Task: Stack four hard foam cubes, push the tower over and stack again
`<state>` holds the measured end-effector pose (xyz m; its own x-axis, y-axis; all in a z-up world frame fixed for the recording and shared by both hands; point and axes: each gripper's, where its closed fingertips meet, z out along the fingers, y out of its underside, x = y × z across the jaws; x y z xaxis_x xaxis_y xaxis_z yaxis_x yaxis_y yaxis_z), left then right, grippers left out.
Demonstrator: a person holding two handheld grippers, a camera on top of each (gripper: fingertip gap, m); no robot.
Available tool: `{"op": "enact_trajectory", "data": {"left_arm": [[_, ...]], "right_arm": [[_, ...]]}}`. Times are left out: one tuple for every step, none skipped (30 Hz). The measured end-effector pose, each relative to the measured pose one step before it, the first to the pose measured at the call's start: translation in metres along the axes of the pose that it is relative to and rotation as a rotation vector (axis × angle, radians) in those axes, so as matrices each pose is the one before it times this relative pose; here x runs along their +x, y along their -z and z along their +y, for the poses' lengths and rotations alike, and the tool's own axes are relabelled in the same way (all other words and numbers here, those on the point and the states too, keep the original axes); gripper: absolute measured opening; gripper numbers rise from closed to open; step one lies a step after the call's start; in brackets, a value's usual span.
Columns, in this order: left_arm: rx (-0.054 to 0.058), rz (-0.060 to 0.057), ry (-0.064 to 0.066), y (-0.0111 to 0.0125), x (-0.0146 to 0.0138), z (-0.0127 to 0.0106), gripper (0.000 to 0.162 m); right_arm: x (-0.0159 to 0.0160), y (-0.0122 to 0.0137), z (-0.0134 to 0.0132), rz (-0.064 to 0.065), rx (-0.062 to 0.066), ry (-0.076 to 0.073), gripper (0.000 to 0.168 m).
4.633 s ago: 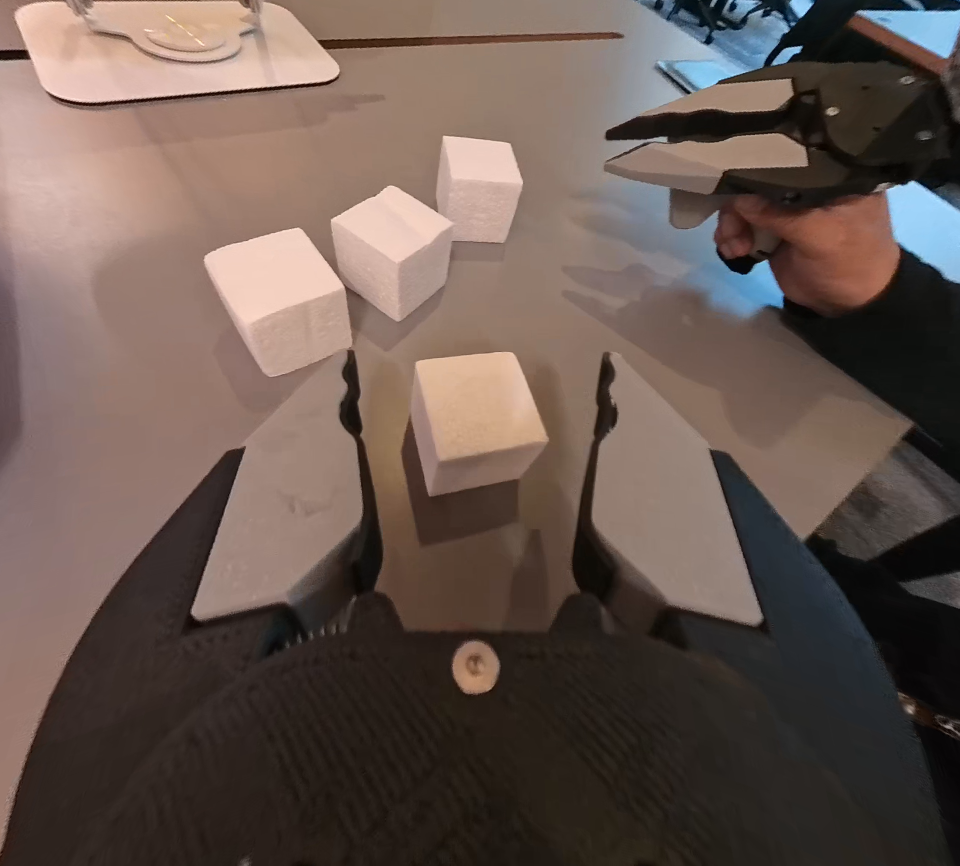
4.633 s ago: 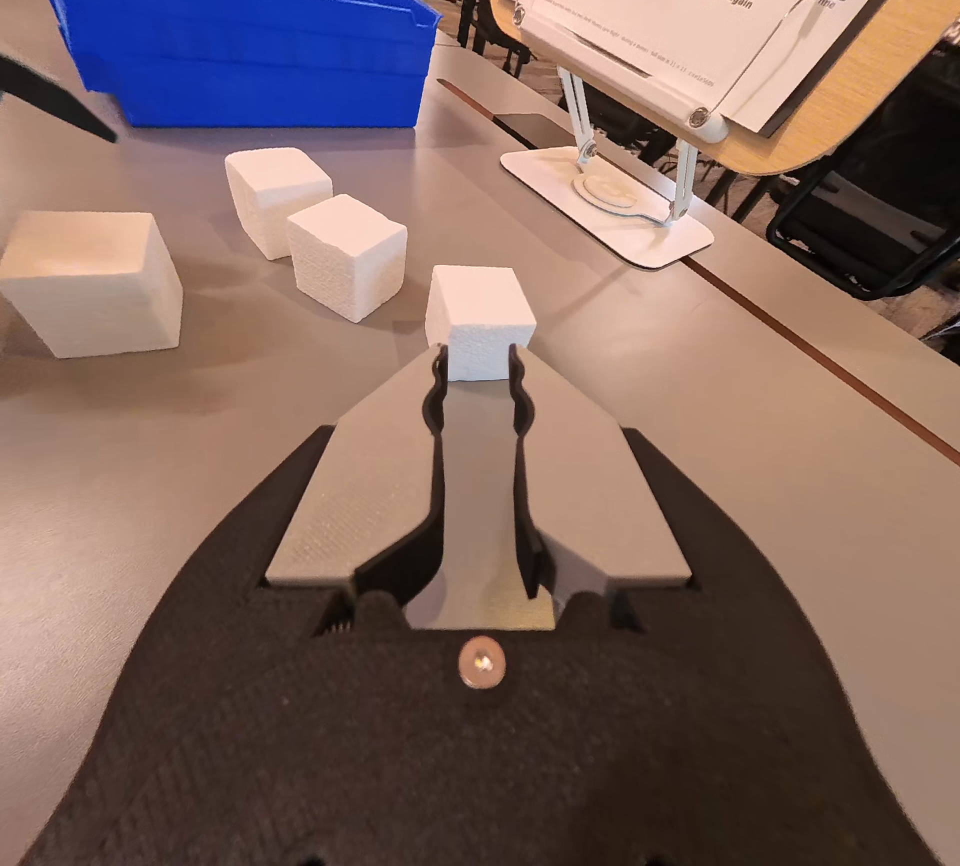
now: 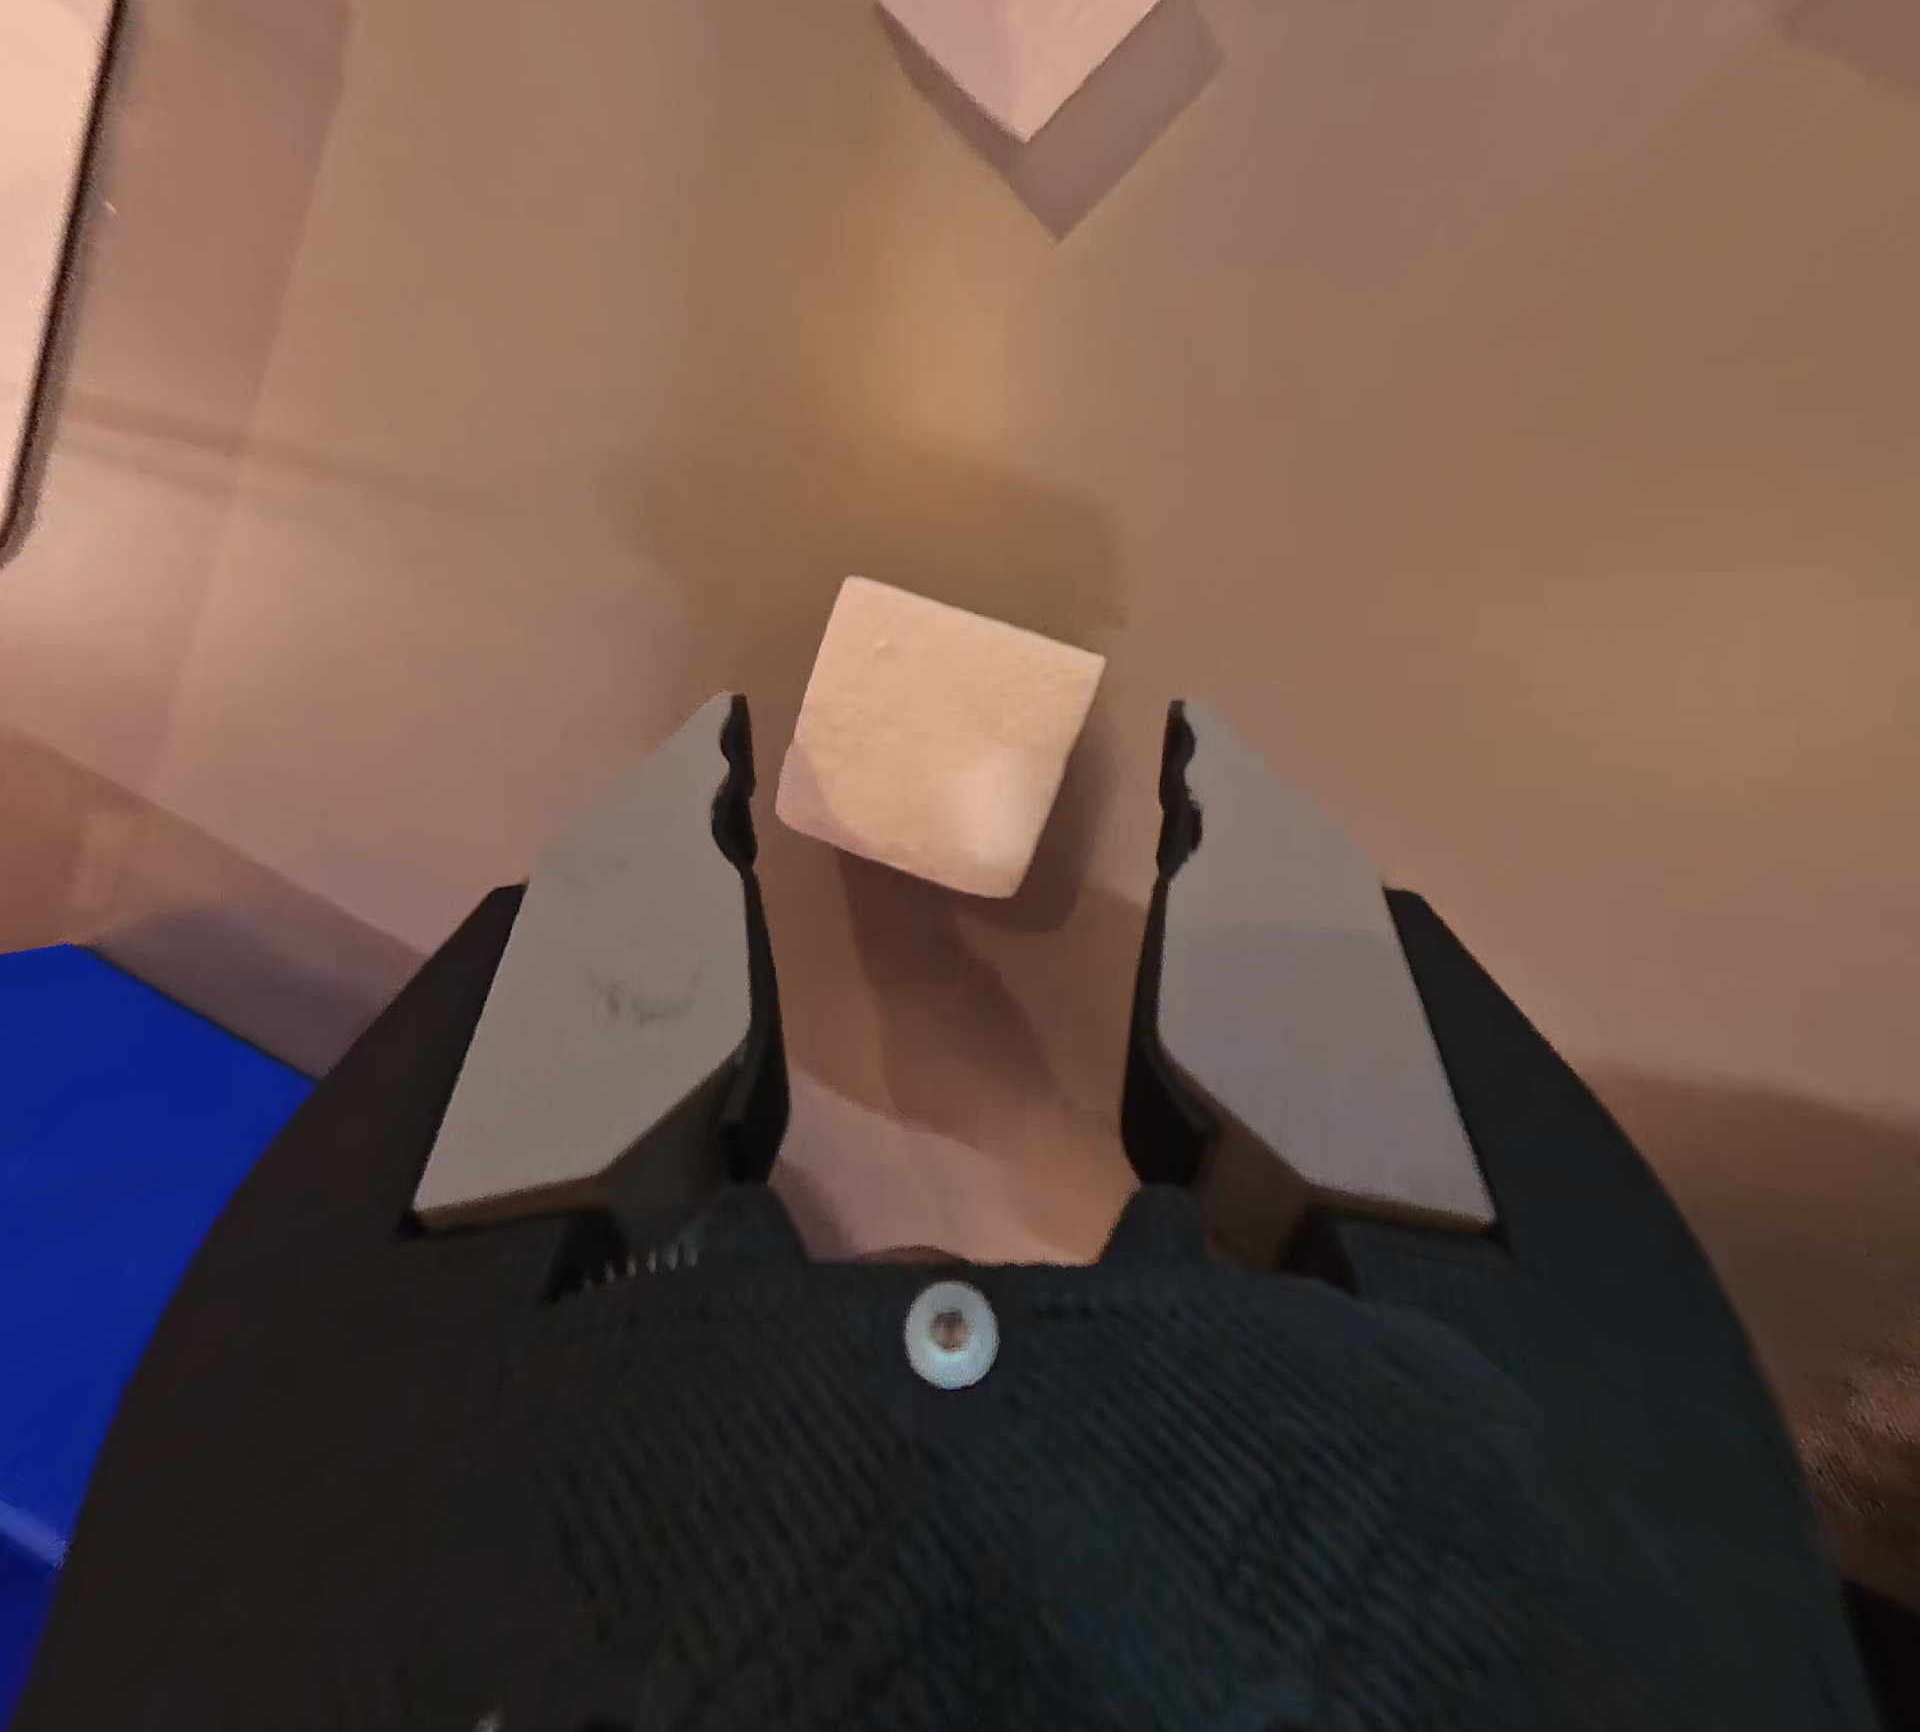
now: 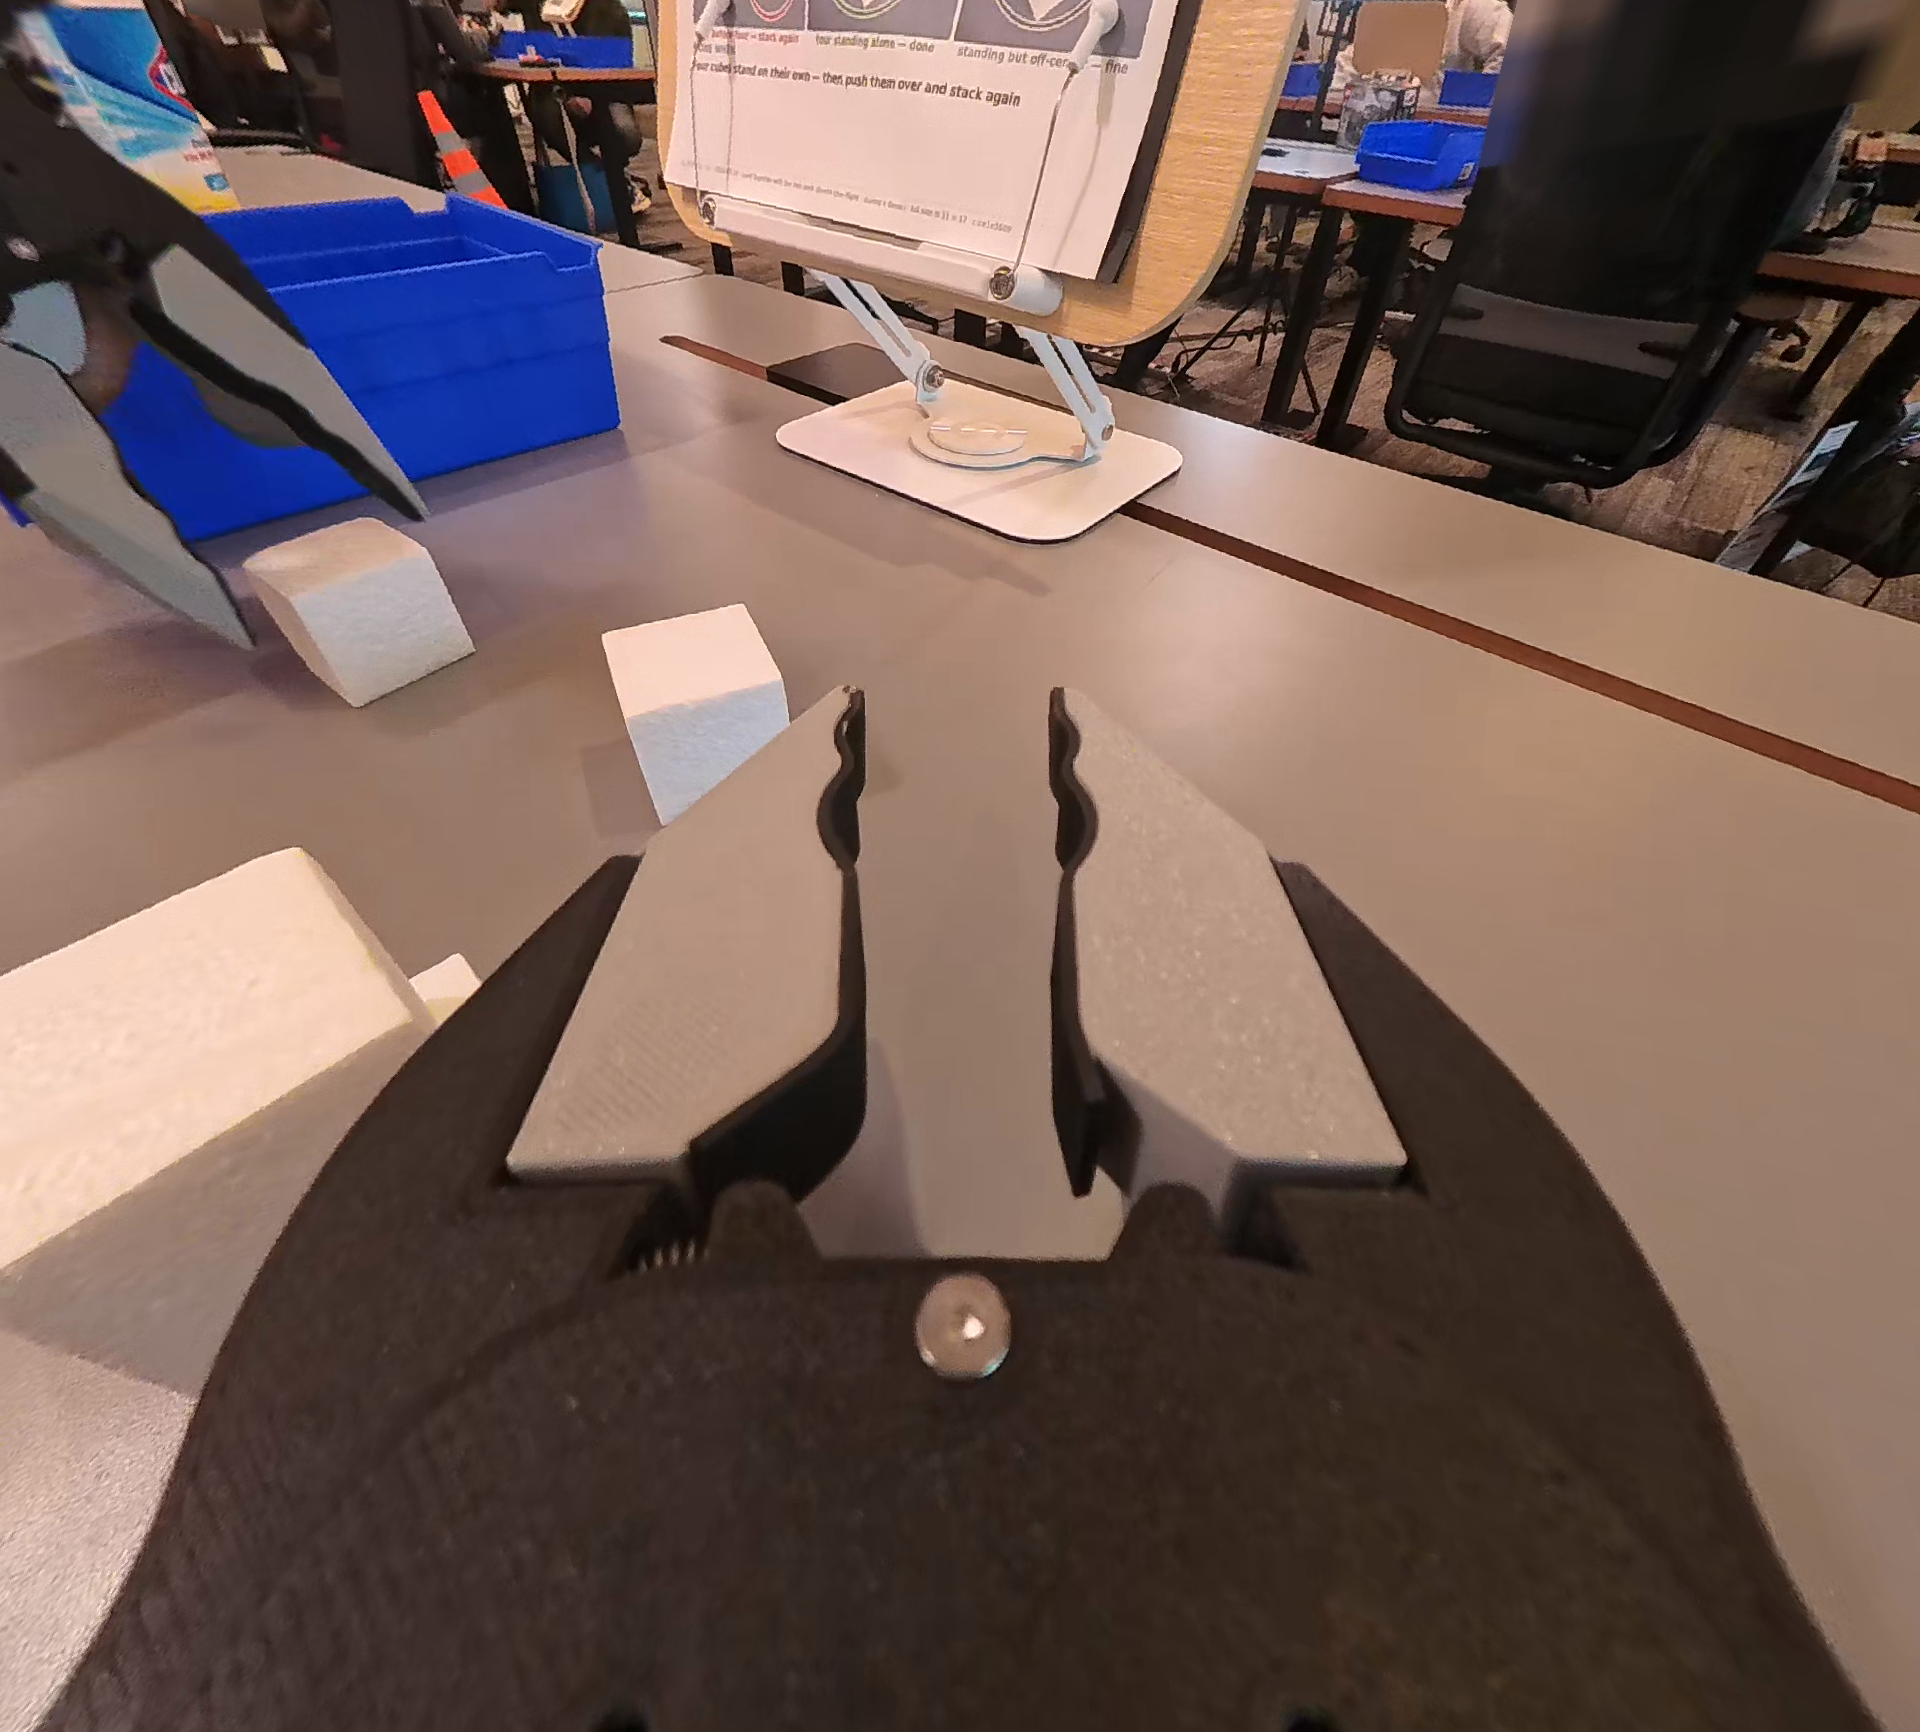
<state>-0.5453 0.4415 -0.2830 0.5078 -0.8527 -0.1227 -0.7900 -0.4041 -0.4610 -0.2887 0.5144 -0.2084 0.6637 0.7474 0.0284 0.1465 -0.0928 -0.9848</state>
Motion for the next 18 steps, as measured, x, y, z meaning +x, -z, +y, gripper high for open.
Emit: {"op": "enact_trajectory", "data": {"left_arm": [[-0.0227, 0.0026, 0.0015, -0.00491, -0.00114, 0.00522, 0.072], [-0.0289, -0.0029, -0.0017, -0.00506, -0.00163, 0.00599, 0.067], [-0.0240, -0.0141, -0.0059, -0.00410, -0.00270, 0.00470, 0.063], [-0.0069, -0.0071, -0.0069, -0.00198, -0.00105, 0.00145, 0.063], [0.0057, 0.0065, -0.0019, 0.00035, 0.00120, -0.00127, 0.062], [0.0116, 0.0079, 0.0034, 0.00197, 0.00141, -0.00287, 0.062], [0.0196, 0.0032, 0.0029, 0.00380, 0.00115, -0.00475, 0.062], [0.0281, -0.0004, -0.0007, 0.00581, 0.00127, -0.00738, 0.062], [0.0334, -0.0006, -0.0033, 0.00745, 0.00215, -0.00990, 0.062], [0.0362, 0.0048, -0.0056, 0.00849, 0.00378, -0.01236, 0.062], [0.0368, 0.0081, -0.0104, 0.00891, 0.00550, -0.01479, 0.062], [0.0340, 0.0042, -0.0169, 0.00863, 0.00622, -0.01649, 0.062], [0.0295, -0.0023, -0.0217, 0.00758, 0.00626, -0.01767, 0.062], [0.0258, -0.0051, -0.0205, 0.00632, 0.00658, -0.01870, 0.062], [0.0243, 0.0004, -0.0141, 0.00466, 0.00765, -0.01942, 0.062], [0.0333, 0.0133, -0.0047, 0.00283, 0.00982, -0.02135, 0.062], [0.0405, 0.0227, 0.0042, 0.00075, 0.01142, -0.02192, 0.062], [0.0242, 0.0234, 0.0064, -0.00185, 0.01138, -0.01851, 0.062]], "right_arm": [[-0.00002, -0.00021, 0.00021, -0.0012, -0.0011, -0.0001, 0.032], [-0.00021, -0.00019, 0.00026, -0.0015, -0.0015, -0.0002, 0.032], [0.00000, -0.00011, 0.00004, -0.0004, -0.0004, 0.0006, 0.033], [0.00001, 0.00012, -0.00014, 0.0006, 0.0004, 0.0012, 0.032], [0.00005, 0.00015, -0.00033, 0.0006, 0.0012, 0.0006, 0.032], [0.00014, 0.00036, -0.00032, 0.0005, 0.0015, -0.0006, 0.032], [0.00013, 0.00020, -0.00026, -0.0003, 0.0016, -0.0015, 0.032], [0.00008, 0.00024, -0.00032, -0.0004, 0.0013, -0.0019, 0.032], [0.00005, 0.00011, -0.00019, -0.0008, 0.0009, -0.0017, 0.032], [-0.00016, -0.00009, -0.00006, -0.0012, 0.0004, -0.0010, 0.032], [-0.00024, -0.00010, 0.00019, -0.0008, -0.0009, 0.0002, 0.032], [-0.00032, -0.00029, 0.00023, -0.0006, -0.0014, 0.0015, 0.032], [-0.00031, -0.00021, 0.00027, 0.0005, -0.0017, 0.0024, 0.032], [0.00008, -0.00013, 0.00041, 0.0016, -0.0019, 0.0028, 0.032], [0.00029, -0.00011, 0.00030, 0.0024, -0.0017, 0.0022, 0.032], [0.00065, 0.00005, 0.00036, 0.0032, -0.0011, 0.0009, 0.032], [0.00105, 0.00018, 0.00034, 0.0032, -0.0006, -0.0013, 0.032], [0.00113, 0.00009, 0.00040, 0.0025, -0.0003, -0.0037, 0.032]]}}
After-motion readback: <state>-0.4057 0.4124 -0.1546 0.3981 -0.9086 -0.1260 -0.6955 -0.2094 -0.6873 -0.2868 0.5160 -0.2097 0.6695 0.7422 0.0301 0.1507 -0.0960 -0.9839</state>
